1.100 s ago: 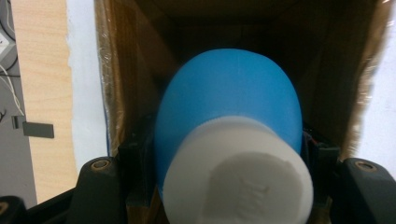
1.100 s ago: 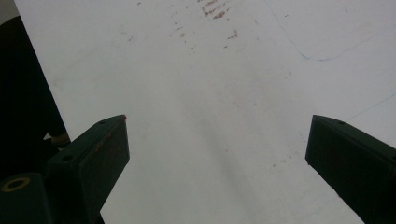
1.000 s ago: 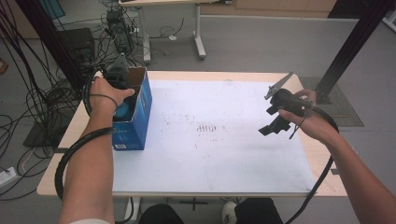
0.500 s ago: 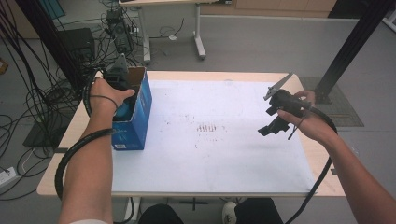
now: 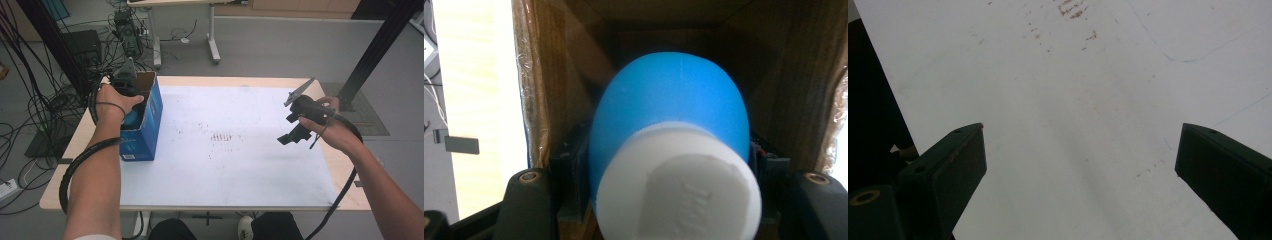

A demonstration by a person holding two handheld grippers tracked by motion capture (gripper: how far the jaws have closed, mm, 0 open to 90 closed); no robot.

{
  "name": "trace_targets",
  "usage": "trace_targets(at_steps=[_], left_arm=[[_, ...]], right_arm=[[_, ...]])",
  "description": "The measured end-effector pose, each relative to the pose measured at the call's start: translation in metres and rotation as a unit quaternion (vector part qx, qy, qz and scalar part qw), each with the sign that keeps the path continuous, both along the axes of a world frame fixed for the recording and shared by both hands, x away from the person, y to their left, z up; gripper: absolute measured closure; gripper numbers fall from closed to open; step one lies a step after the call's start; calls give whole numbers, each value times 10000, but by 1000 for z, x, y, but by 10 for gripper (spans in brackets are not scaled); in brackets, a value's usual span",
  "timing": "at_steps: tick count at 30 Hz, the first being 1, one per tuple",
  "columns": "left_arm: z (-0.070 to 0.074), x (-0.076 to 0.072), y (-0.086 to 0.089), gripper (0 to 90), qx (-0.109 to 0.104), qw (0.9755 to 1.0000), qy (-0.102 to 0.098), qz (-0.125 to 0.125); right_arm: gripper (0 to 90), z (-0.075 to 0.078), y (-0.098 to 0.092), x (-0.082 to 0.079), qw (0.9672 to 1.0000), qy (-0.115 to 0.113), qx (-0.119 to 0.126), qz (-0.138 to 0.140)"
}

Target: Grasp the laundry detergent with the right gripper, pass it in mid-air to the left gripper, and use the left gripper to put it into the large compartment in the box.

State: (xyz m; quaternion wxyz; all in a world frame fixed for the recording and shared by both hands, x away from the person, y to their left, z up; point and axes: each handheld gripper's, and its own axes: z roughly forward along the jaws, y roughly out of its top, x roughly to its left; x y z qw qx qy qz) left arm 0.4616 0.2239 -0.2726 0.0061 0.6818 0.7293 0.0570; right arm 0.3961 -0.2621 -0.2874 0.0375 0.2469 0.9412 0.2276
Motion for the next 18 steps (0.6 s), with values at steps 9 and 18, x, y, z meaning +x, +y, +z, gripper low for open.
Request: trace_targets(at_steps=[9,18], left_arm=[[0,0,0,360,1,10000,-15,8],[0,-1,1,360,-4,10000,-21,11]], right_arm=[[61,2,0,0,10000,-15,2,-11],[62,2,-1,0,10000,-13,-25,-11]])
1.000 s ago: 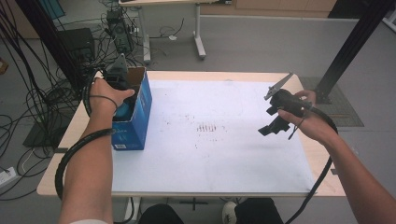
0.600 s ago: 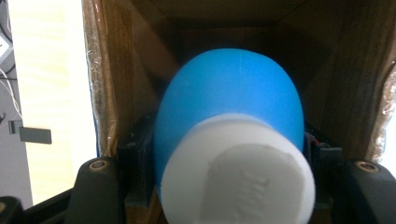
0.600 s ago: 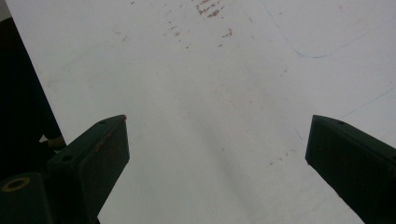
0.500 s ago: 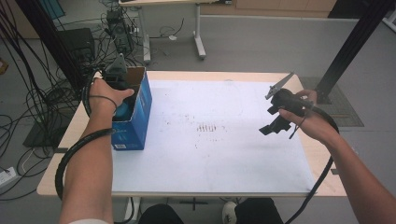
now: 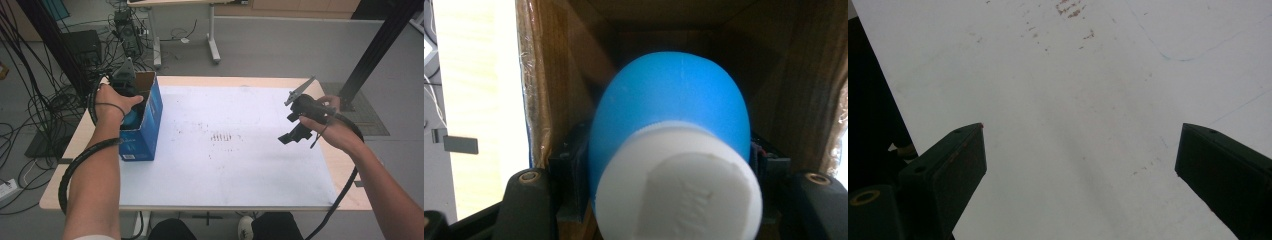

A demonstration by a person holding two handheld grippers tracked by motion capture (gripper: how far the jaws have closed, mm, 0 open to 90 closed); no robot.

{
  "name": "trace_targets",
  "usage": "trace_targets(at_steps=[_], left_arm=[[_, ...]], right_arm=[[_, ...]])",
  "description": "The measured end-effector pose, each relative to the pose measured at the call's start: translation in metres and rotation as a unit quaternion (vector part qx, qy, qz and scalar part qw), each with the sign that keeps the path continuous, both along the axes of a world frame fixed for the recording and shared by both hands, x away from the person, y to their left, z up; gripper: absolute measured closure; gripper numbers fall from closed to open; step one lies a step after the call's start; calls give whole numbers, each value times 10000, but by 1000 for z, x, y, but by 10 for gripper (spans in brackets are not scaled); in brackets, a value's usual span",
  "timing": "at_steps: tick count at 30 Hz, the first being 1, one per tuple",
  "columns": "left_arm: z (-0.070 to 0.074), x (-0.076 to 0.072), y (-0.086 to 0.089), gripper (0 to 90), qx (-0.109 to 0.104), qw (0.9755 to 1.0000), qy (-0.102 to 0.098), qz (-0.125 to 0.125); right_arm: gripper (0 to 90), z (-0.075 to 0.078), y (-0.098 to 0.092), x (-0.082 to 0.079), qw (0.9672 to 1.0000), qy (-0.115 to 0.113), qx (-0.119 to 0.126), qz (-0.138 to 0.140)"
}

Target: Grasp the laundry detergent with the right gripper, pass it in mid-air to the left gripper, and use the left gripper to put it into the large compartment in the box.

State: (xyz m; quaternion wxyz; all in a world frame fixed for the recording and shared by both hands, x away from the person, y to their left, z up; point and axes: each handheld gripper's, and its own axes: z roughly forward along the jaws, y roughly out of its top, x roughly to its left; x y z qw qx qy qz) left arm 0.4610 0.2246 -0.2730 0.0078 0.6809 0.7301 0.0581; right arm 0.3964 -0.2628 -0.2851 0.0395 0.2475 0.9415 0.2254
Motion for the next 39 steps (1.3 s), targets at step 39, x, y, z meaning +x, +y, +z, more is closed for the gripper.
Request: trace_targets(at_steps=[39], left_arm=[[-1,-1,1,358,-16,10000,-34,11]], right_arm=[[62,0,0,0,10000,-16,-32,-7]])
